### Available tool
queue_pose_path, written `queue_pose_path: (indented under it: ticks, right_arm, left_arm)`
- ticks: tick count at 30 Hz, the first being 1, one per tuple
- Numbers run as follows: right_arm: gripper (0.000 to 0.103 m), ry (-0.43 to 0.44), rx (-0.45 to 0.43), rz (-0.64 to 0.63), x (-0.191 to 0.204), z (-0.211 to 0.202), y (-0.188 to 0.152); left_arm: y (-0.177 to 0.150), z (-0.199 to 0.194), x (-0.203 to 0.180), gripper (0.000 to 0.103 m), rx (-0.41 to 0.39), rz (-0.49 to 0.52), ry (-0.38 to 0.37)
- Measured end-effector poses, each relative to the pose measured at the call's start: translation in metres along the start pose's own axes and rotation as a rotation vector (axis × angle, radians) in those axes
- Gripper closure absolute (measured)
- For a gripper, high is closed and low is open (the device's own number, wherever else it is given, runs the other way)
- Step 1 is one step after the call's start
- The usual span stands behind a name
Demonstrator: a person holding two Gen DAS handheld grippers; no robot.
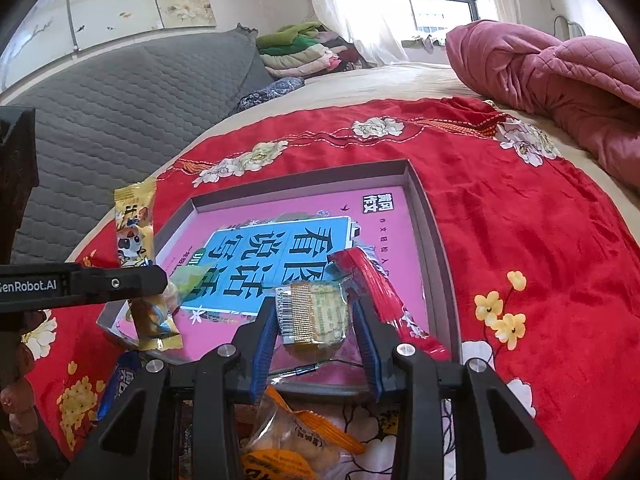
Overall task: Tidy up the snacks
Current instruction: 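Carry the biscuit packet toward the pink box with the right tool while the left carries the yellow bag, then open the right tool to drop the biscuit packet in the box while the left drops the yellow bag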
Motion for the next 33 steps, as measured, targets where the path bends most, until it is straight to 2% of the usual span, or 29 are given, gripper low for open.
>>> queue_pose_path:
  ticks: [24,29,31,33]
  right_arm:
    - [0.065,0.000,0.004,0.024,-0.007,-0.002,-0.001]
    - [0.065,-0.001,0.004,0.020,-0.007,-0.002,-0.001]
    - [0.065,-0.002,0.004,0.019,-0.006,-0.001,-0.001]
    - [0.065,0.000,0.004,0.020,-0.006,-0.001,-0.001]
  left_arm:
    - [-0.009,0.023,0.002,0.077,0.072,-0.012,0.007]
    - [-0.010,0.026,0.005,0.073,0.085,-0.018,0.021]
    - [-0.011,0.027,0.007,0.067,0.089,-0.023,0.026]
    - [-0.011,0.027,0.008,0.066,0.089,-0.024,0.027]
Point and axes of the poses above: each gripper's, at about its wrist camera, not at the fingertips, and z roughly the way its jaws point, x to its left, y to its top, the point moved 6 cm from there along z, roughly the way its jaws point, and after that the axes turned 9 degrees about y, right-handed, at the moved point
